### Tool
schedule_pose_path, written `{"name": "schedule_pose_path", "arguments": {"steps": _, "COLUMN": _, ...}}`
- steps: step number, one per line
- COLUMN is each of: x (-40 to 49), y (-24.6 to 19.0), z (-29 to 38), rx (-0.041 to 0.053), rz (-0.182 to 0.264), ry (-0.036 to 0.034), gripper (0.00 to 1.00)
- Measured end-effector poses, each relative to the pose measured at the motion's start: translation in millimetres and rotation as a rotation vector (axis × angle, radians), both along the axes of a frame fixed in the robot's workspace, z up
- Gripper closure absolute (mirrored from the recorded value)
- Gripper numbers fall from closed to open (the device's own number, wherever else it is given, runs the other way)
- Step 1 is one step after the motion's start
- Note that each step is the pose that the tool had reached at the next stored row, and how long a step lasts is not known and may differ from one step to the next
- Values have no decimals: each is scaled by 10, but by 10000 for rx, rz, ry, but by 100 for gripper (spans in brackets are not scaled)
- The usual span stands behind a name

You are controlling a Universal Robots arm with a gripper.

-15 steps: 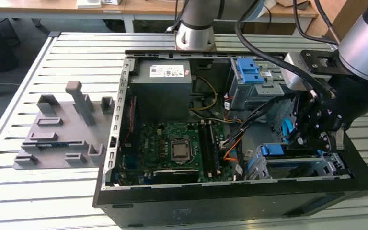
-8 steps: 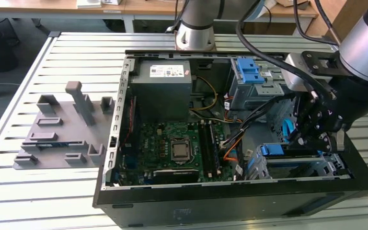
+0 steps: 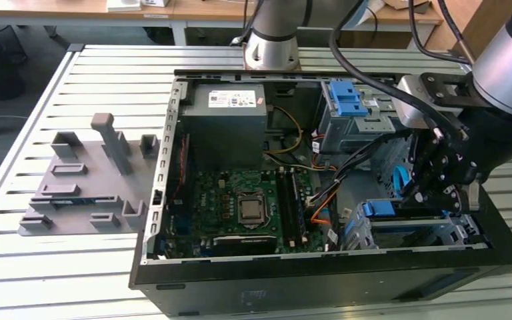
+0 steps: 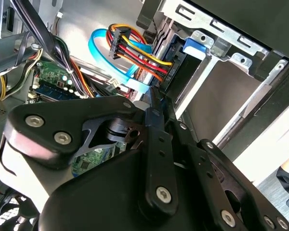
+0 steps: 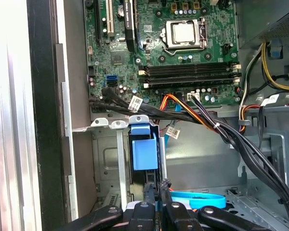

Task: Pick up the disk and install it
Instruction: 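Insert the second disk wire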

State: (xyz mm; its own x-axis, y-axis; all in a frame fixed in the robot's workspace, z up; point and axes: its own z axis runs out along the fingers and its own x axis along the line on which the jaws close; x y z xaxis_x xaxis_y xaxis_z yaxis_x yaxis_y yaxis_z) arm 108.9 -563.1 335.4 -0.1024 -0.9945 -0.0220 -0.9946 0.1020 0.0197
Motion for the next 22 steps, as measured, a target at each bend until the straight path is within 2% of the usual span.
{"name": "schedule_pose_path", "arguments": {"steps": 15, "x": 13, "y": -1, "z": -36, "rx": 0, "rz": 1, "ry": 2, "gripper": 84}}
{"name": "schedule_pose_path", "arguments": {"steps": 17, "x": 14, "y": -1, "z": -38, "rx": 2, "rz": 1, "ry": 3, "gripper": 83}}
{"name": "schedule_pose_path", "arguments": {"steps": 18, "x": 14, "y": -1, "z": -38, "rx": 1, "rz": 1, "ry": 3, "gripper": 77}}
{"name": "schedule_pose_path", "arguments": {"steps": 22, "x": 14, "y": -1, "z": -36, "rx": 2, "rz": 1, "ry": 3, "gripper": 77}}
